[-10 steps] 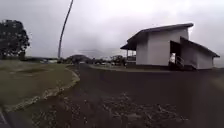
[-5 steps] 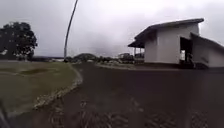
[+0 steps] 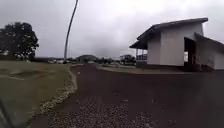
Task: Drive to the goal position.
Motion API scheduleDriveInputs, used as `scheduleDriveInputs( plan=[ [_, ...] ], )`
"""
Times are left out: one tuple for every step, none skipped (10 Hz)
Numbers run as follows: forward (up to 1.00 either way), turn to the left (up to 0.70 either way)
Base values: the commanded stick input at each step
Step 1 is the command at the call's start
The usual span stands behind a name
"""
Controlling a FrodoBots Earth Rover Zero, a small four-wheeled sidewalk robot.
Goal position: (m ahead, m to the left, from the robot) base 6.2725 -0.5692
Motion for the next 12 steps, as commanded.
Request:
scheduleDriveInputs(
  plan=[
    [1.00, 0.25],
    [1.00, 0.05],
    [1.00, 0.00],
    [1.00, 0.00],
    [1.00, 0.00],
    [1.00, 0.00],
    [1.00, 0.00],
    [1.00, 0.00],
    [1.00, 0.00],
    [1.00, 0.00],
    [1.00, 0.00],
    [1.00, 0.00]
  ],
)
